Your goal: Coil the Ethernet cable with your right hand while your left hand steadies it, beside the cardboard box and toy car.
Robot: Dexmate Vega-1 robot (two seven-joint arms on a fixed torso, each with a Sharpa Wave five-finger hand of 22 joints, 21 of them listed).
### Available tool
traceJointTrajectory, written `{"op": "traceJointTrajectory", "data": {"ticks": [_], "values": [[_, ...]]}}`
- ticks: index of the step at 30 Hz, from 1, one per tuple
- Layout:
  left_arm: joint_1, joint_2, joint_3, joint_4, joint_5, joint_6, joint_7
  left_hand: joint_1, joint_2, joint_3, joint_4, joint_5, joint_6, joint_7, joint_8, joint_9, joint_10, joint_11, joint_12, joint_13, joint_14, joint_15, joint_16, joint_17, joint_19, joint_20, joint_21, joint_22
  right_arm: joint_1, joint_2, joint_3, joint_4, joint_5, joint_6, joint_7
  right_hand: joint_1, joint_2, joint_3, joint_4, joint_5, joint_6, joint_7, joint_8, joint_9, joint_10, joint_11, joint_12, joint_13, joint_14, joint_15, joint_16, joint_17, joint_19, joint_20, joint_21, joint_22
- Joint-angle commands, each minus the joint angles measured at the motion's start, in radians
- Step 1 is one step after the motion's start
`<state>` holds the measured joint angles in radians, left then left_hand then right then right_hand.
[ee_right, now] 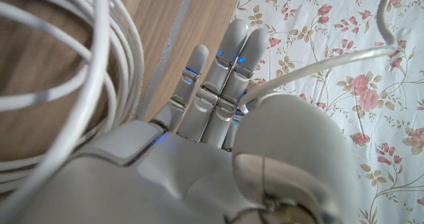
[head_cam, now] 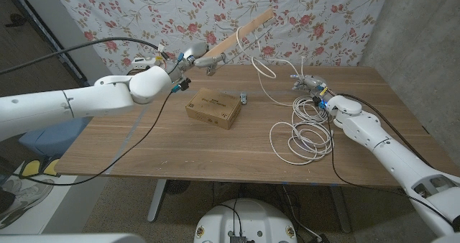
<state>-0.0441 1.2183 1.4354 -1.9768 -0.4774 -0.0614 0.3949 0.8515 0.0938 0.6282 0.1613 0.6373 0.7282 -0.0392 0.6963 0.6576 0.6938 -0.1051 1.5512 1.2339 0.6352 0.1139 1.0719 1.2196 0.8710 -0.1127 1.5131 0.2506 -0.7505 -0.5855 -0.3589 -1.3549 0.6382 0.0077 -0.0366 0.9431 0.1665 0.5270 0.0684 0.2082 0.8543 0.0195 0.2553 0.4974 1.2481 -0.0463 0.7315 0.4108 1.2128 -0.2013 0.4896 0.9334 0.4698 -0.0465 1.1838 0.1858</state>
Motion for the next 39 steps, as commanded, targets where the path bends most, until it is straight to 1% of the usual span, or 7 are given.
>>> {"op": "traceJointTrajectory", "data": {"ticks": [1, 2, 9, 17, 25, 30, 39], "values": [[-0.033, -0.072, -0.020, -0.002, 0.084, 0.208, -0.107, -0.002, 0.009, 0.004, 0.002, -0.005, 0.002, -0.001, 0.007, 0.002, 0.003, -0.008, 0.006, 0.001, 0.346, -0.248, 0.037, 0.004, -0.370, 0.071, 0.006, -0.001, -0.158, -0.024, 0.047, -0.109, -0.061, 0.100, -0.188, -0.001, 0.003, 0.003, -0.001, 0.004, 0.131, 0.100, 0.002, 0.005, -0.007, 0.001, 0.000, 0.006, 0.003, -0.007, -0.003, 0.005, -0.010, -0.153, 0.006, 0.002], [-0.029, -0.072, -0.025, -0.002, 0.085, 0.210, -0.110, -0.002, 0.008, 0.004, 0.002, -0.005, 0.002, -0.001, 0.006, 0.002, 0.003, -0.008, 0.006, 0.001, 0.345, -0.248, 0.037, 0.004, -0.370, 0.071, 0.006, -0.002, -0.158, -0.024, 0.046, -0.110, -0.062, 0.100, -0.191, -0.001, 0.003, 0.003, -0.001, 0.004, 0.131, 0.101, 0.002, 0.005, -0.007, 0.001, -0.001, 0.004, 0.003, -0.007, -0.003, 0.005, -0.009, -0.153, 0.007, 0.002], [-0.039, -0.135, -0.042, 0.039, 0.141, 0.268, -0.225, -0.003, 0.008, 0.004, 0.002, -0.006, 0.002, -0.002, 0.008, -0.001, 0.003, -0.007, 0.006, 0.002, 0.342, -0.248, 0.040, 0.004, -0.371, 0.072, 0.008, -0.002, -0.227, -0.047, 0.077, -0.194, -0.136, 0.155, -0.294, -0.002, 0.003, 0.002, -0.002, 0.005, 0.132, 0.100, 0.000, 0.004, -0.006, 0.001, -0.003, 0.002, 0.001, -0.008, -0.005, 0.006, -0.011, -0.154, 0.008, 0.001], [-0.018, -0.187, -0.084, 0.078, 0.179, 0.318, -0.274, -0.004, 0.009, 0.004, 0.002, -0.007, 0.000, -0.001, 0.009, -0.003, 0.001, -0.007, 0.005, 0.002, 0.342, -0.249, 0.044, 0.004, -0.372, 0.073, 0.009, -0.002, -0.274, -0.066, 0.099, -0.265, -0.191, 0.203, -0.326, -0.003, 0.004, 0.002, -0.002, 0.006, 0.136, 0.098, 0.001, 0.005, -0.008, 0.003, -0.002, 0.006, 0.002, -0.008, -0.009, 0.005, -0.011, -0.154, 0.010, 0.000], [0.000, -0.243, -0.115, 0.115, 0.234, 0.381, -0.337, -0.004, 0.011, 0.004, 0.001, -0.008, 0.001, 0.003, 0.011, -0.006, 0.003, -0.007, 0.006, 0.002, 0.341, -0.248, 0.048, 0.004, -0.371, 0.074, 0.011, -0.003, -0.313, -0.072, 0.124, -0.331, -0.224, 0.266, -0.324, -0.004, 0.003, 0.001, -0.004, 0.007, 0.138, 0.097, -0.002, 0.004, -0.004, 0.002, -0.007, -0.003, 0.006, -0.008, -0.009, 0.006, -0.011, -0.156, 0.013, 0.000], [0.012, -0.276, -0.135, 0.143, 0.266, 0.396, -0.384, -0.004, 0.011, 0.004, 0.001, -0.009, 0.000, 0.002, 0.011, -0.007, 0.004, -0.006, 0.006, 0.002, 0.339, -0.249, 0.049, 0.004, -0.371, 0.074, 0.012, -0.003, -0.328, -0.079, 0.134, -0.374, -0.257, 0.304, -0.314, -0.003, 0.003, 0.001, -0.005, 0.006, 0.139, 0.098, -0.002, 0.005, -0.001, 0.003, -0.005, 0.000, 0.010, -0.008, -0.010, 0.005, -0.009, -0.155, 0.015, 0.000], [0.025, -0.331, -0.163, 0.188, 0.328, 0.397, -0.478, -0.004, 0.012, 0.003, 0.000, -0.011, -0.003, 0.003, 0.011, -0.013, 0.003, -0.005, 0.006, 0.002, 0.337, -0.246, 0.054, 0.004, -0.371, 0.075, 0.014, -0.004, -0.330, -0.102, 0.151, -0.439, -0.308, 0.353, -0.265, -0.003, 0.003, 0.001, -0.007, 0.006, 0.142, 0.098, -0.003, 0.004, -0.001, -0.001, -0.005, 0.003, 0.010, -0.007, -0.011, 0.010, -0.010, -0.156, 0.017, -0.001]]}}
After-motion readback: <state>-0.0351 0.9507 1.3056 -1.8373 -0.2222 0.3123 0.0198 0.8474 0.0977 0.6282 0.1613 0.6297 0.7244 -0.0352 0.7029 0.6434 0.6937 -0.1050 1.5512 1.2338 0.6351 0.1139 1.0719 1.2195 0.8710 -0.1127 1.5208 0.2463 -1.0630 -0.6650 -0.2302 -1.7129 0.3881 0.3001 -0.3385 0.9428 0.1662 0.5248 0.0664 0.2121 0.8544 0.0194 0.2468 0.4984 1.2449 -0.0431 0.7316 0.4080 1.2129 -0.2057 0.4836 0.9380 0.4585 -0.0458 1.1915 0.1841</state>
